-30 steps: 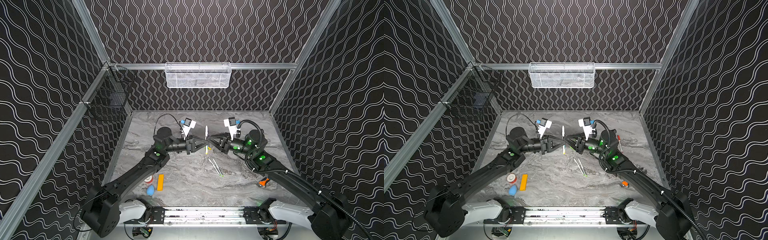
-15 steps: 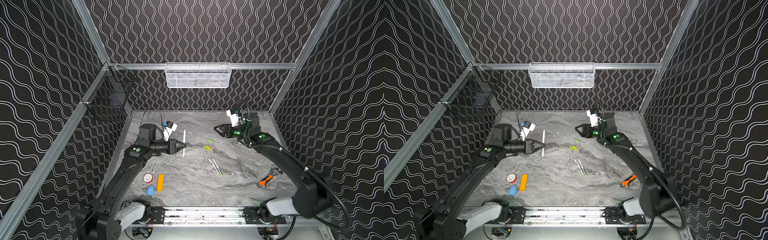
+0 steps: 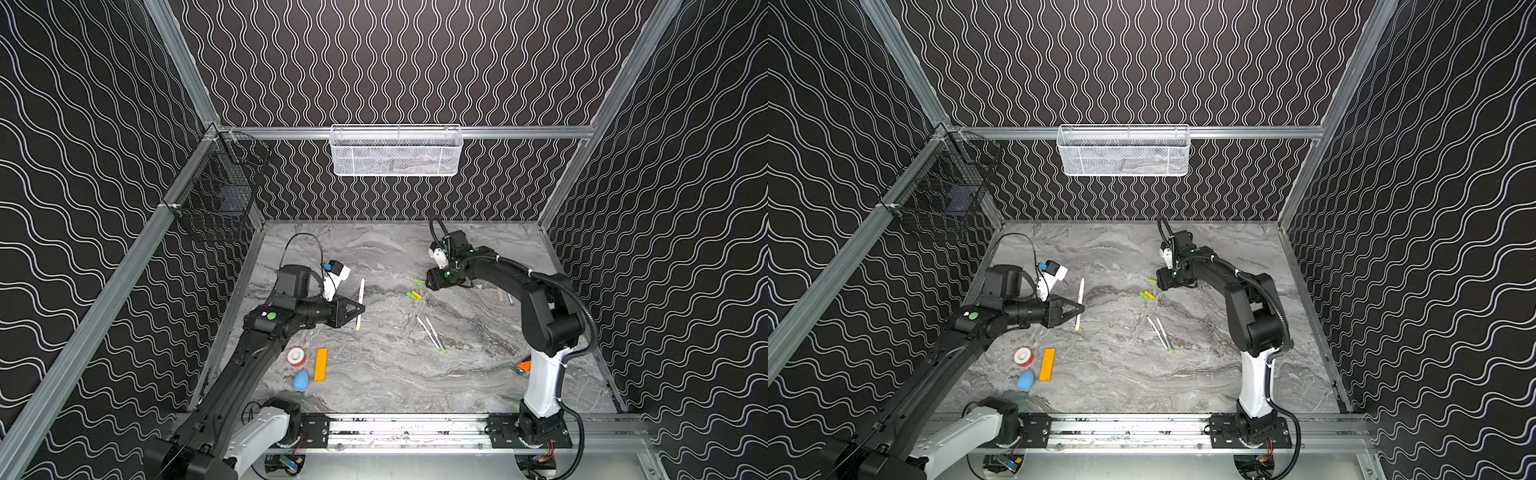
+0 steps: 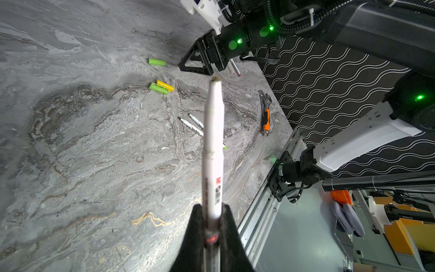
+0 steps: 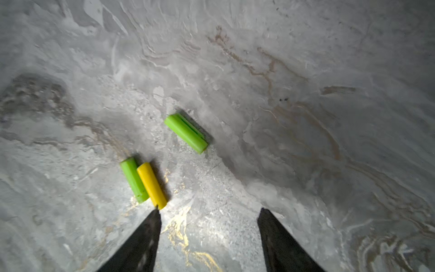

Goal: Insert the pens into the pen caps
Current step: 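Grasp the lone lime-green cap with the right gripper, then lift the green cap with the right gripper toward the marker in the left gripper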

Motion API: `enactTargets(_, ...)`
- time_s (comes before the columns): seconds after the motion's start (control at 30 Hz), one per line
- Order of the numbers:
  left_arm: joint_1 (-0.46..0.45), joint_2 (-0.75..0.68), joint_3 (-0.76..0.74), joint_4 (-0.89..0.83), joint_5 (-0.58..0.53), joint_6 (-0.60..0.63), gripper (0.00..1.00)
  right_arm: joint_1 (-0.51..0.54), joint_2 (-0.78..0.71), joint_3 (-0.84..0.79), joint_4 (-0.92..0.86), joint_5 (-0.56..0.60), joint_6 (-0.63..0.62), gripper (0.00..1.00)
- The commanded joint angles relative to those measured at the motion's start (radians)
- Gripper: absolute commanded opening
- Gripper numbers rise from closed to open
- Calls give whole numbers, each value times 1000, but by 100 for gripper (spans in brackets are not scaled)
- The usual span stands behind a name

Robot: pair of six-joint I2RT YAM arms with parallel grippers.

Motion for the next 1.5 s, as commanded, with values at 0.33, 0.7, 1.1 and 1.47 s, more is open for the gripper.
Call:
enactTargets(0.33, 3, -22, 3, 48, 55, 20, 0, 28, 103, 79, -22, 89, -151, 68)
enactTargets(0.7, 8, -41, -1, 55, 61, 15, 0, 73, 175, 185, -38, 58, -207, 61)
enactTargets(1.1, 11, -53, -3, 54, 57, 12, 0, 94, 231, 263, -105, 63, -224, 36)
enactTargets(1.47, 11, -52, -8, 60, 57, 5, 0, 94, 233, 255, -111, 33, -207, 21)
